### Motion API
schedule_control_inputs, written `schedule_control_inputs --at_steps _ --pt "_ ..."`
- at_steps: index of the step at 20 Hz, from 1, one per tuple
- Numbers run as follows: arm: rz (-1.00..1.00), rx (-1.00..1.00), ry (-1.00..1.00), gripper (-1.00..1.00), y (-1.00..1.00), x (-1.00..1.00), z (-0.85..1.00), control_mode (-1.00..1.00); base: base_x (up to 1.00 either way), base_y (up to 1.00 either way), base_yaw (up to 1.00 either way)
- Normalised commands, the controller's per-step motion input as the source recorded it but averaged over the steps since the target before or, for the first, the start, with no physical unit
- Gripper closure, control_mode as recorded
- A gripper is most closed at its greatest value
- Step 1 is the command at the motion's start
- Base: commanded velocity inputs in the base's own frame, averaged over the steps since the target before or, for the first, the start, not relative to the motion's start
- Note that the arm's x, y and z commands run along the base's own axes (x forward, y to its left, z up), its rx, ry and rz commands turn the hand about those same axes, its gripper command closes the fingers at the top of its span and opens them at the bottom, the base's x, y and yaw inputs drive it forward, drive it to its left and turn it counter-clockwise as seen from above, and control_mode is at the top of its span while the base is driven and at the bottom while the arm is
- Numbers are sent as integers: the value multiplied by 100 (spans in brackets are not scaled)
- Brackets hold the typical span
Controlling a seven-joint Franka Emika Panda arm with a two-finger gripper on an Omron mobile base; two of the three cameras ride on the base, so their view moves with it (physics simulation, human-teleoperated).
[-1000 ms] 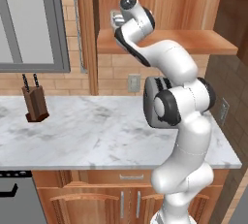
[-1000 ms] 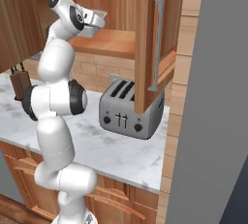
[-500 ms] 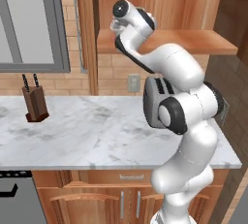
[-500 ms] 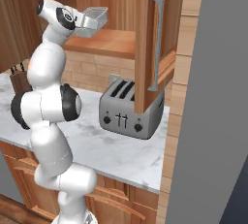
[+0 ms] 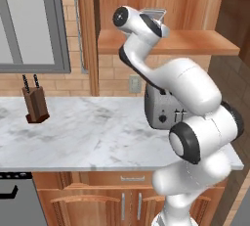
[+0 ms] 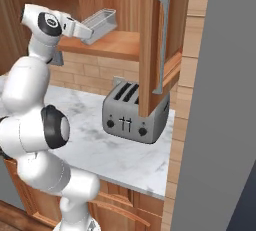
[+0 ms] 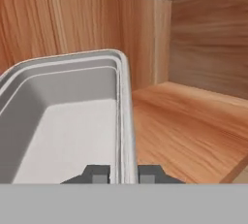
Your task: Retrieve the tupperware and aluminum foil from the cabinet and place them on the dining counter near the plate with steak and sweet potato to prepare for storing leftovers.
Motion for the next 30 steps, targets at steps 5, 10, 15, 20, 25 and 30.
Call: schedule_control_inputs --at_steps 5,10,15,20,25,30 --pt "-9 12 0 100 -64 -100 29 -100 0 0 0" --pt "1 9 0 100 -11 -100 2 -100 0 0 0" --pt "6 2 0 100 9 -100 -1 -100 0 0 0" --pt "3 9 3 100 6 -100 -17 -100 0 0 0" --pt "14 18 14 100 0 -100 -79 -100 0 0 0" --pt "19 27 29 100 -6 -100 -84 -100 0 0 0"
